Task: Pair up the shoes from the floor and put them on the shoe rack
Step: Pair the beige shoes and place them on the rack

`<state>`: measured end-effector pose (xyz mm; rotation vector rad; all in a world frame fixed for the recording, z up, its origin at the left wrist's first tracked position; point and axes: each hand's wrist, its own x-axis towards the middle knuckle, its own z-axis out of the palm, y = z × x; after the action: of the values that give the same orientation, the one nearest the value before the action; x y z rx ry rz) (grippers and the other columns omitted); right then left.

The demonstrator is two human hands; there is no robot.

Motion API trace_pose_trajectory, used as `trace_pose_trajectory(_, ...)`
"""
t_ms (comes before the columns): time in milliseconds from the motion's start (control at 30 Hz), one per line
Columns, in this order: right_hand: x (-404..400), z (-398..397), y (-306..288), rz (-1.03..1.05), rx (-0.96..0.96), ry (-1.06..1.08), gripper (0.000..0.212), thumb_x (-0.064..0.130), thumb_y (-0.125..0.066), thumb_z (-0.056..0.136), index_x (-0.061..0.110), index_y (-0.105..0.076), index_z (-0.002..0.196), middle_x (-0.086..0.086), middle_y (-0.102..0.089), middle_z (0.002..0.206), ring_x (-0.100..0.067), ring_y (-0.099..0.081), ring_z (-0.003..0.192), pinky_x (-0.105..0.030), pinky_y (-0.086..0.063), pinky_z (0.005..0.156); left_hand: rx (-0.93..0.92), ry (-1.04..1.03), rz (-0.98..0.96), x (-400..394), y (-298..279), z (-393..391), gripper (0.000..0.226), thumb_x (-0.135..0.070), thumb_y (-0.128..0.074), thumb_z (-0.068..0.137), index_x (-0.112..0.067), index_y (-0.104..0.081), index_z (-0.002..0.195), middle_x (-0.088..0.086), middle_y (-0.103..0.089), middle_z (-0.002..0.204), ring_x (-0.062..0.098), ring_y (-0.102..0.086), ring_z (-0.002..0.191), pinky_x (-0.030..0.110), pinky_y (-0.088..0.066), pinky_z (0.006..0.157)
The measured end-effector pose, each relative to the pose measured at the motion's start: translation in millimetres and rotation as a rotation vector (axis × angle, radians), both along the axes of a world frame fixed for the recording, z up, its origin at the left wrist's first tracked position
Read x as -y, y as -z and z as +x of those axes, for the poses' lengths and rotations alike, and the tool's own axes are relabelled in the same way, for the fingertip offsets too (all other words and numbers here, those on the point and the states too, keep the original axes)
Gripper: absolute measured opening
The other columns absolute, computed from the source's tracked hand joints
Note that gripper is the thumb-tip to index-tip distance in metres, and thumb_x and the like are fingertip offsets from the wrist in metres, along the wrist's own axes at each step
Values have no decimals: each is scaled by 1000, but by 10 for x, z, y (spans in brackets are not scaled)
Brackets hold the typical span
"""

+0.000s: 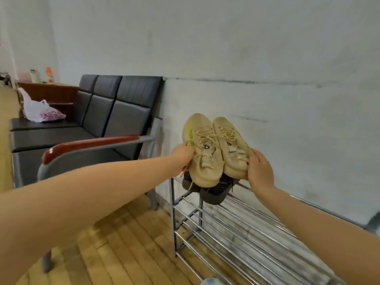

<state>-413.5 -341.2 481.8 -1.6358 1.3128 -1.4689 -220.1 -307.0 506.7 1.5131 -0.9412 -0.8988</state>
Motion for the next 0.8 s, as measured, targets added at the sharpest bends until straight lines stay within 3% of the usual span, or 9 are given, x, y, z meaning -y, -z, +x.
trace_pose_trajectory(67,-24,-225,-25,15,46,72,33,29,-35,97,21,-62,113,1,-64,106,-22,-59,101,-41,-48,92,-7,71,-13,80,-8,-225,15,-19,-42,96,-15,-56,91,11,-64,96,27,-63,87,39,-58,72)
trace_pose_trajectory(133,-101,-447,0,43,97,148,32,29,-36,95,19,-65,104,-3,-66,102,-23,-60,95,-41,-50,88,-3,117,-31,149,10,-451,25,-22,-45,94,-8,-57,111,16,-64,111,34,-64,102,45,-57,83)
trace_pose_trajectory(267,-234,-732,180,147,246,224,30,28,-37,89,10,-60,82,-7,-60,78,-23,-55,65,-37,-44,66,-4,185,-54,314,132,-788,37,-22,-49,90,-2,-57,120,21,-64,110,35,-62,101,43,-54,82)
trace_pose_trajectory(400,-374,-941,478,195,304,312,28,28,-37,86,13,-57,73,-10,-59,76,-27,-55,67,-39,-44,63,55,222,-44,389,283,-1115,36,-17,-43,96,7,-57,119,25,-60,123,32,-59,101,33,-43,82)
trace_pose_trajectory(467,-470,-1060,606,211,282,354,29,29,-37,89,16,-58,74,-8,-61,80,-28,-57,74,-42,-47,67,103,218,-48,467,389,-1272,36,-14,-42,97,7,-56,123,24,-58,128,36,-57,116,31,-44,78)
trace_pose_trajectory(533,-526,-1198,710,223,263,379,27,30,-37,93,23,-60,82,-2,-61,85,-27,-57,86,-45,-49,81,176,233,-13,466,467,-1421,36,-11,-41,98,6,-53,127,23,-56,131,36,-54,121,28,-47,70)
trace_pose_trajectory(600,-556,-1323,771,212,225,395,27,31,-37,96,22,-62,100,0,-61,94,-24,-56,92,-41,-48,85,306,224,14,454,505,-1544,35,-6,-37,99,4,-47,131,20,-56,132,33,-54,122,30,-49,81)
trace_pose_trajectory(700,-568,-1484,848,184,185,408,30,34,-38,96,19,-61,110,1,-63,95,-16,-58,82,-33,-48,70,568,282,35,524,642,-1747,35,-1,-36,98,4,-44,131,18,-55,133,33,-53,122,37,-44,96)
trace_pose_trajectory(800,-558,-1651,979,204,197,415,33,39,-39,95,22,-59,114,2,-65,95,-17,-62,81,-43,-56,77,408,310,80,637,785,-1946,34,-3,-32,99,5,-49,127,20,-55,130,34,-53,121,37,-43,97)
